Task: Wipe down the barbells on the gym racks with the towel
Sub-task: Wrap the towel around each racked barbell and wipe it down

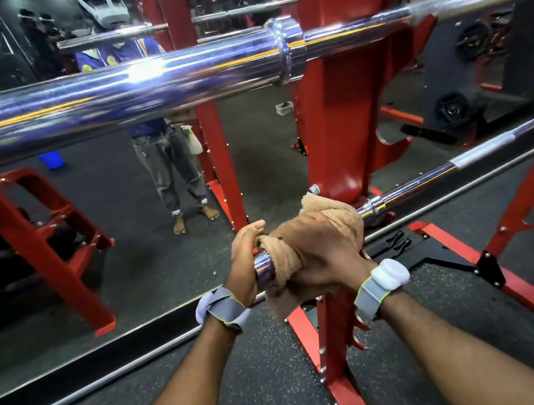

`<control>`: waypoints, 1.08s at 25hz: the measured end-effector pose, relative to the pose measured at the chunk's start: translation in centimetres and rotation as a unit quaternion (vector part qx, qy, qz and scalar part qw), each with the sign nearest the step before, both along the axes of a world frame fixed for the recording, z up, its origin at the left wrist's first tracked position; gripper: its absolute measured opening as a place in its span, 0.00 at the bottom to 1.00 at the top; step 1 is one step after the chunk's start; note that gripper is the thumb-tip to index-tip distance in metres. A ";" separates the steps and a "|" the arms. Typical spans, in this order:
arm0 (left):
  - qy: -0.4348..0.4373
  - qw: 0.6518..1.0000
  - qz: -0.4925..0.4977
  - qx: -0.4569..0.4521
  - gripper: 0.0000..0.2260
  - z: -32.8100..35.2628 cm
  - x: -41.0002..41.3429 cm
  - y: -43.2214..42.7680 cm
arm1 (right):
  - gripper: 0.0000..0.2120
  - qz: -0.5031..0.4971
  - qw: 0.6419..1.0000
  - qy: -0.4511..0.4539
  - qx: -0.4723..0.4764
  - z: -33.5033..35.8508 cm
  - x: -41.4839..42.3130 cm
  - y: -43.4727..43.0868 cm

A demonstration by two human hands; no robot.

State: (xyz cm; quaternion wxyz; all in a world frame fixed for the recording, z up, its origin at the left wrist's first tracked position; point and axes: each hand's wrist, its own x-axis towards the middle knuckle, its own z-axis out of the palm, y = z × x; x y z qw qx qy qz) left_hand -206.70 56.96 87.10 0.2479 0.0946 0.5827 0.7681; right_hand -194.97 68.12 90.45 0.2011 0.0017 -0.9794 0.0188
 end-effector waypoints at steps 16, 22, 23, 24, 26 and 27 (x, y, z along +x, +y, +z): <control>0.450 0.786 -0.193 -0.378 0.19 5.8 1.0 2.0 | 0.35 -0.004 0.982 0.027 -0.186 0.3 4.6 2.4; 0.431 0.786 -0.240 -0.372 0.16 5.9 1.0 1.7 | 0.15 -0.018 0.862 0.030 -0.506 3.4 4.0 3.9; 0.427 0.786 -0.257 -0.367 0.19 6.0 0.9 1.8 | 0.14 -0.057 0.872 0.081 -0.479 3.3 4.1 4.6; 0.425 0.782 -0.276 -0.363 0.23 6.2 1.0 2.0 | 0.16 -0.094 0.898 0.115 -0.415 3.1 4.0 5.3; 0.426 0.766 -0.298 -0.379 0.26 6.4 1.3 2.3 | 0.22 -0.156 0.949 0.085 -0.262 1.3 3.7 6.3; 0.433 0.757 -0.297 -0.389 0.26 6.3 1.5 2.4 | 0.23 -0.175 0.955 0.068 -0.231 0.5 3.8 6.5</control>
